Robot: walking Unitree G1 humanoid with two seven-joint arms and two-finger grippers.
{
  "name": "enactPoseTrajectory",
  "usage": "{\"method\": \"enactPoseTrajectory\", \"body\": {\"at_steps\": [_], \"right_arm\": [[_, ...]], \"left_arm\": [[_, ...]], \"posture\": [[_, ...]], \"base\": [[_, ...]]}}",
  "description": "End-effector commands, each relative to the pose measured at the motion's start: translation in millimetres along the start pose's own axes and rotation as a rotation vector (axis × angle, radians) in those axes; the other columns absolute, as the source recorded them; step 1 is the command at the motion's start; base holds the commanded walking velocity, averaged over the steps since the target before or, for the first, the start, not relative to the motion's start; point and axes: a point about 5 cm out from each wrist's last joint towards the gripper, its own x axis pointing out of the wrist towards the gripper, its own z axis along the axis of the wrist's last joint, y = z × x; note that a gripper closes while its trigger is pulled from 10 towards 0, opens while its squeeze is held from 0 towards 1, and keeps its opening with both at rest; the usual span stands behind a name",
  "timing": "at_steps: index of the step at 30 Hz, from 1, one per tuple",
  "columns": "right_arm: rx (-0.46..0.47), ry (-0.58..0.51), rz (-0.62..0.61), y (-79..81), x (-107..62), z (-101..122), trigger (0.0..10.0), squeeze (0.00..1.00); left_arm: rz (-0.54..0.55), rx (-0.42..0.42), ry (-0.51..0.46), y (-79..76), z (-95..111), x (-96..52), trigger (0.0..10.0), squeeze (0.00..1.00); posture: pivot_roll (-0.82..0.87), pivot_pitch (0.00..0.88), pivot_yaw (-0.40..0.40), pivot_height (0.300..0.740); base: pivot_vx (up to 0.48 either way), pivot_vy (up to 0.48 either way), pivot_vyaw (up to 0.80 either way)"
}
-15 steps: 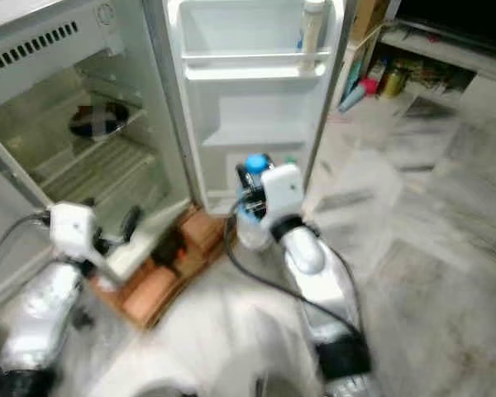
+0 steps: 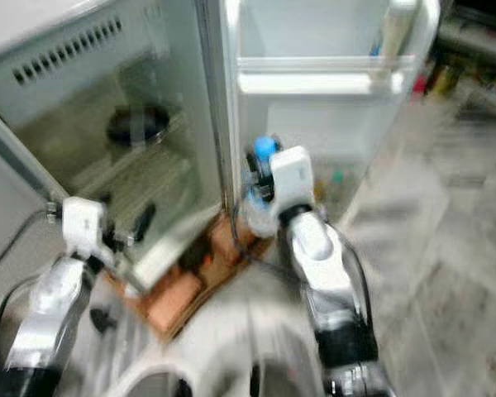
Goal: Restocking fridge
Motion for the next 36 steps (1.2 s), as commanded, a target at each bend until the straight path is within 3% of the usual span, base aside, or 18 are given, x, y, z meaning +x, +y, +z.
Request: {"method": "enactPoseTrajectory", "body": {"at_steps": [1,12,24,36], "right_arm": [[0.013,-0.018,0.006,5.8,1.2,4.0,10.0,0.0],[0.009,-0.005,0.008,7.0,-0.8,0.7,10.0,0.0],[0.009,0.0,0.039,10.3,-1.3,0.0,10.0,0.0],[0.002,0.014,0.057,12.7,1.4,-1.3,10.0,0.0]], "left_arm": [[0.003,-0.001,0.008,5.2,-1.3,-5.5,10.0,0.0],[-0.024,-0.018,0.004,-1.3,-0.8,-3.3,10.0,0.0],[0.0,-0.021,0.013,-1.3,-3.1,-4.0,10.0,0.0],[0.01,-0.011,0.016,1.1,-2.1,-3.7,10.0,0.0]], "posture": [[-0.02,0.132,-0.007,0.74],[-0.03,0.131,-0.011,0.74],[-0.03,0.144,-0.026,0.74],[-0.03,0.154,-0.026,0.74]], "base": [[0.0,0.0,0.0],[0.338,0.0,-0.54],[0.29,0.0,0.0],[0.0,0.0,0.0]]}}
